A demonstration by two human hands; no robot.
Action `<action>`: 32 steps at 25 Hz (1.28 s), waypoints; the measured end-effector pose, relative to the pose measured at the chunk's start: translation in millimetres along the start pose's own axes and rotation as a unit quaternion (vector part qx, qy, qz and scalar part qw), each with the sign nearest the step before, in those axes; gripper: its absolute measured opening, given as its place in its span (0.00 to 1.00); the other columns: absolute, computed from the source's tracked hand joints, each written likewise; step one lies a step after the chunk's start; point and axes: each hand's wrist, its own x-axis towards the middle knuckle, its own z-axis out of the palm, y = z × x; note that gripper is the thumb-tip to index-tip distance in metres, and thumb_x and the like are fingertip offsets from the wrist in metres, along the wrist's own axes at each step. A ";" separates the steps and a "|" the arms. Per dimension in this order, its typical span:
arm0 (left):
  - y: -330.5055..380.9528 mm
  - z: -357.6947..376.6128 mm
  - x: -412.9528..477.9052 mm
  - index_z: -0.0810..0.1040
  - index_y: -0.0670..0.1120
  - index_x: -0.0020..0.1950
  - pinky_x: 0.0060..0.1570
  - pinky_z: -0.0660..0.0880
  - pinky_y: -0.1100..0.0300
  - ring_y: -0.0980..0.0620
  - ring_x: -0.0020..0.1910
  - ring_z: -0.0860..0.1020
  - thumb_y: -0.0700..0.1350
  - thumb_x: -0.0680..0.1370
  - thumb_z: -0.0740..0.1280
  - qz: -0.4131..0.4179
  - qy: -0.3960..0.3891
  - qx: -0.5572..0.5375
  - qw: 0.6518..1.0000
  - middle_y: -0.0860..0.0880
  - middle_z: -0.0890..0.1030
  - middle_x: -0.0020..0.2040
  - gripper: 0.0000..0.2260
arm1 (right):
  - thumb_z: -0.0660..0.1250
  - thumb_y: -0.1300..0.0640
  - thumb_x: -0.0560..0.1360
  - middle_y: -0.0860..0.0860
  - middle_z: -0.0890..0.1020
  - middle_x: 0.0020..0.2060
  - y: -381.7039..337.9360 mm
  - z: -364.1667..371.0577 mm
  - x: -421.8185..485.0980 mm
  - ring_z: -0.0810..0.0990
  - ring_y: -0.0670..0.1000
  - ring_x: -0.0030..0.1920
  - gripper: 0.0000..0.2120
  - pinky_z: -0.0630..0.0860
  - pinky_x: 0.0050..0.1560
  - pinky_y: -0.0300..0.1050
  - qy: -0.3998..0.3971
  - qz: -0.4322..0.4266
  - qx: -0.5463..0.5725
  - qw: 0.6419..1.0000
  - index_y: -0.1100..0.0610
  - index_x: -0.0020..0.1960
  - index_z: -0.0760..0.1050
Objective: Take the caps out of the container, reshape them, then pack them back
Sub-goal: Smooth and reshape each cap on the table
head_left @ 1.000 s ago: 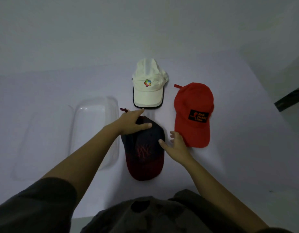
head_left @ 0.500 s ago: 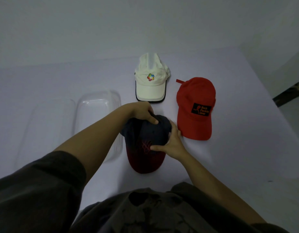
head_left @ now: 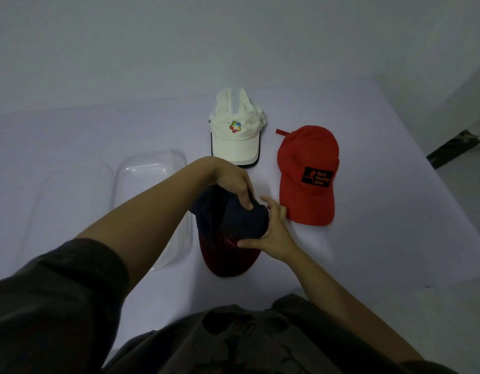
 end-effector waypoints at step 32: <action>-86.8 59.5 -2.0 0.70 0.50 0.65 0.57 0.76 0.50 0.49 0.57 0.77 0.68 0.70 0.61 0.038 0.242 -0.327 0.913 0.48 0.77 0.61 0.31 | 0.79 0.63 0.63 0.51 0.81 0.54 -10.6 -22.6 35.8 0.80 0.50 0.56 0.26 0.79 0.55 0.49 -0.105 -0.021 0.090 0.990 0.54 0.57 0.72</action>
